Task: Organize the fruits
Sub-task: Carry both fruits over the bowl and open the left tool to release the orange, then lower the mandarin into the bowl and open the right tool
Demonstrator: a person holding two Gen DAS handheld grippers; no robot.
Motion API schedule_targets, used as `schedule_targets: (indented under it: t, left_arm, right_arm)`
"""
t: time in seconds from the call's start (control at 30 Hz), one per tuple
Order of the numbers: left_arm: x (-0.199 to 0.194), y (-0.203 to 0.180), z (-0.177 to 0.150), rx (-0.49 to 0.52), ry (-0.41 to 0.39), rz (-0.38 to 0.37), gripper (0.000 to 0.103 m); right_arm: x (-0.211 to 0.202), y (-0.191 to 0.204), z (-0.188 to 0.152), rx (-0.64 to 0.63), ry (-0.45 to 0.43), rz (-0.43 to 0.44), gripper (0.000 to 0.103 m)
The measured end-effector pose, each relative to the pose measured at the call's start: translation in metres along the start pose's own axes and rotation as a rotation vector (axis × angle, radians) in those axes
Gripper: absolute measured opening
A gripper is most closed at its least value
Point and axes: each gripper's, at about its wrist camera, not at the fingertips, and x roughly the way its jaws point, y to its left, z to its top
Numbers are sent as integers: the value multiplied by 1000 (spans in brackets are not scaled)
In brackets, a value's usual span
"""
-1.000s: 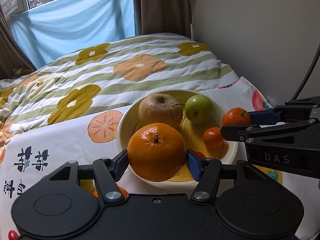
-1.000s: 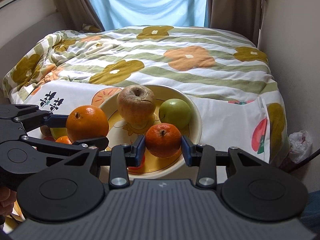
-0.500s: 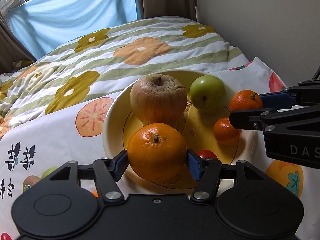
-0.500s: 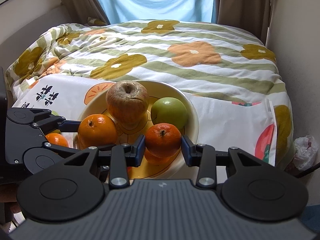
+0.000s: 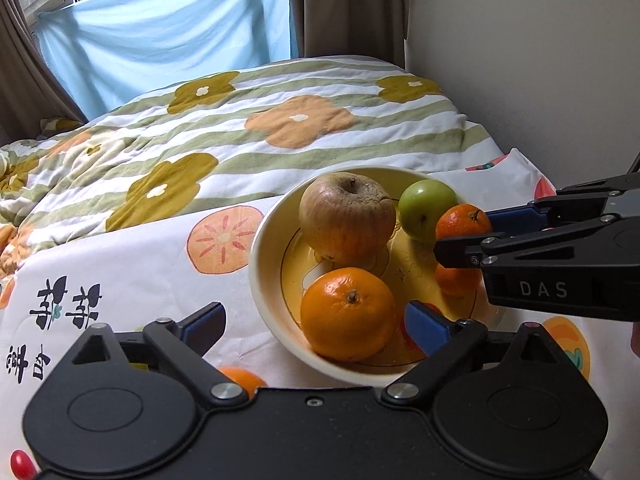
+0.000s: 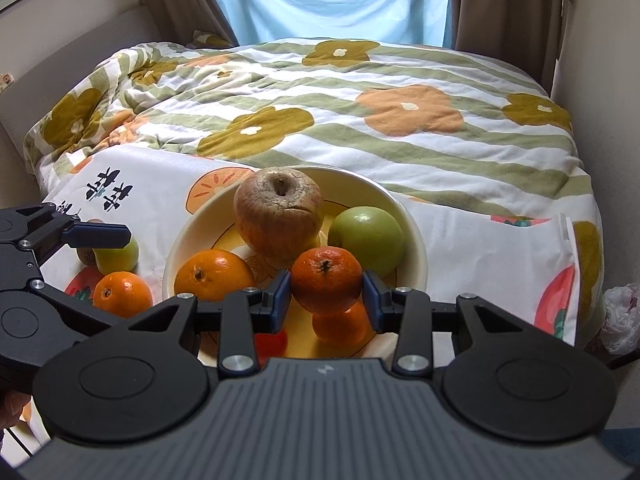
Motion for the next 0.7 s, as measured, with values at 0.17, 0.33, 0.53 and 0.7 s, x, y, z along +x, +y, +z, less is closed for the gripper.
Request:
schedule_targets:
  t: [0.17, 0.33, 0.53, 0.7]
  left_arm:
    - [-6, 12, -11, -23, 15, 22, 98]
    - [-10, 19, -17, -29, 23, 55, 98]
    - [-13, 25, -22, -35, 26, 88, 99]
    - [-16, 24, -26, -17, 20, 134, 99]
  right_arm:
    - [8, 14, 1, -87, -19, 34, 53]
    - [19, 16, -2, -138, -1, 26, 53]
    - [23, 13, -4, -136, 9, 26, 55]
    - [17, 17, -10, -155, -23, 26, 71]
